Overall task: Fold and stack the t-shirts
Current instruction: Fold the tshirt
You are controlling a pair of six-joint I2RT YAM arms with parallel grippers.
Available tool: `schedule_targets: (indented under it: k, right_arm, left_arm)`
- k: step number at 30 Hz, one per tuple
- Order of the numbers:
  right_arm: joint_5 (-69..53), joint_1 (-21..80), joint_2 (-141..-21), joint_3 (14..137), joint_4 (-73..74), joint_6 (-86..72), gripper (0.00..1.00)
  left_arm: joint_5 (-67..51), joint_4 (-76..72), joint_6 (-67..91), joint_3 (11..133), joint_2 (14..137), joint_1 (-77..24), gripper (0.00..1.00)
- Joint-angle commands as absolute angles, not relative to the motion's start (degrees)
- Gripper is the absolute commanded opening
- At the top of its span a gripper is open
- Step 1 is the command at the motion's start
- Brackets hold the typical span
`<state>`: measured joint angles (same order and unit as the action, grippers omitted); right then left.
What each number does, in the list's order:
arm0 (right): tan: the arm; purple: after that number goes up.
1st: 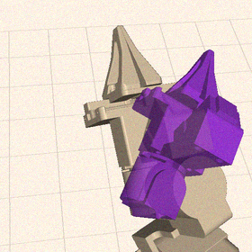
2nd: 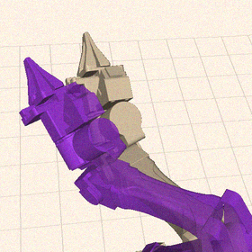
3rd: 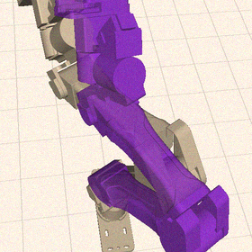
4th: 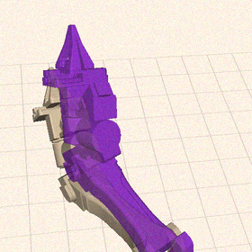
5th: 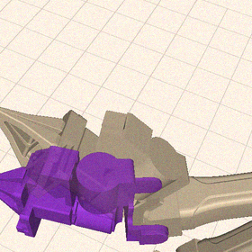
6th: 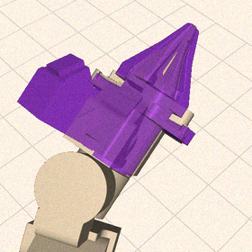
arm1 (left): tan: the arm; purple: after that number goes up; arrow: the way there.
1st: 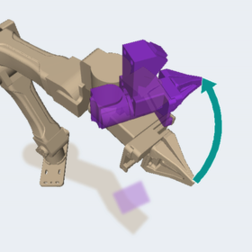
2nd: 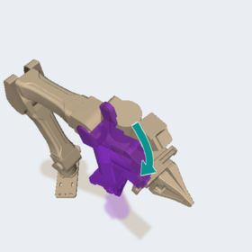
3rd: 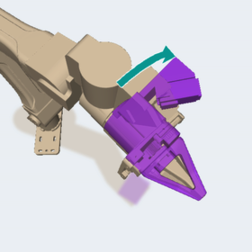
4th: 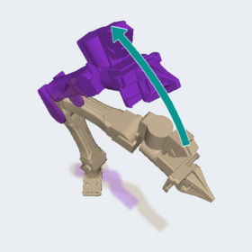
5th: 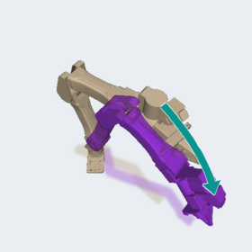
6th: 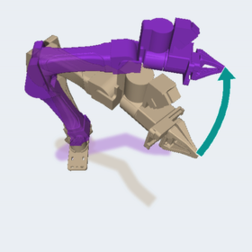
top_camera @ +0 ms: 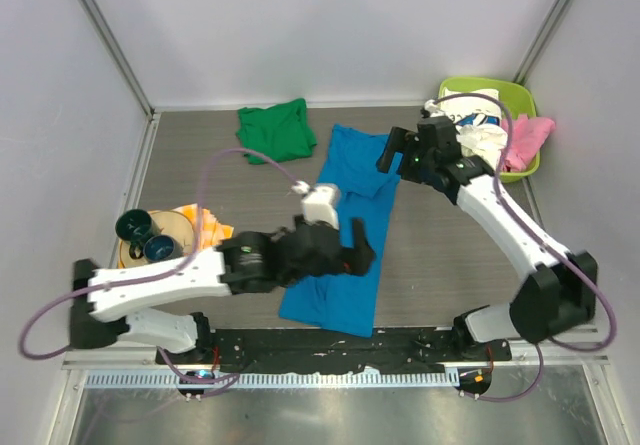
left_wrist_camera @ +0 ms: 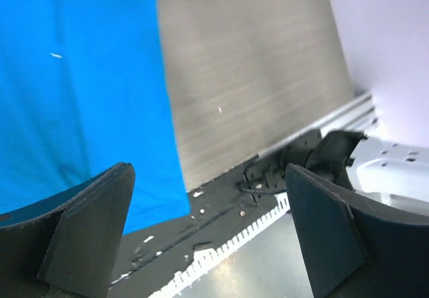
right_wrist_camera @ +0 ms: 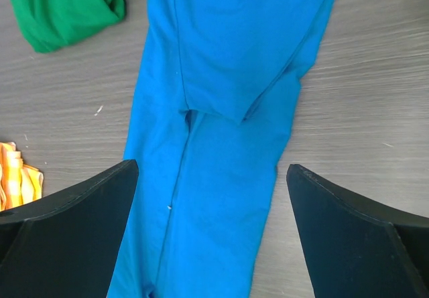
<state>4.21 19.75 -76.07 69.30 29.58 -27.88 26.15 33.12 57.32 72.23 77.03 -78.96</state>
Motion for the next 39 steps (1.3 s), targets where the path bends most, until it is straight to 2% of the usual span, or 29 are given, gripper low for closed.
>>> schedule_targets:
  k: [1,4,11,16,24,32,39]
  right_arm:
    - [-6.39,19.51,-85.68,68.73,15.5,-31.55,1.0]
    - [-9.48,19.6,-91.99,70.31,10.13,-33.57,1.0]
    - [-15.9,19.95,-105.11,77.69,3.87,-36.39,1.0]
    - [-17.75,20.04,-110.91,80.24,-1.3,-37.26,1.0]
    - [-18.55,20.57,-121.71,86.74,-1.23,-38.14,1.0]
    - [-17.93,20.65,-127.35,88.68,-2.55,-38.5,1.0]
    - [-17.31,20.83,-135.43,97.37,2.62,-37.79,1.0]
  left_arm:
    - [26.72,41.04,56.51,63.84,60.35,-70.52,1.0]
    - [27.16,44.02,56.52,61.18,49.44,-64.19,1.0]
    - [29.53,53.61,53.53,62.4,43.6,-55.99,1.0]
    - [29.27,52.47,52.74,60.65,44.99,-54.41,1.0]
    - [24.7,46.24,51.16,57.04,48.77,-50.2,1.0]
    - [18.2,38.77,49.05,54.23,53.87,-45.09,1.0]
    - [11.61,33.58,47.9,51.24,57.56,-35.18,1.0]
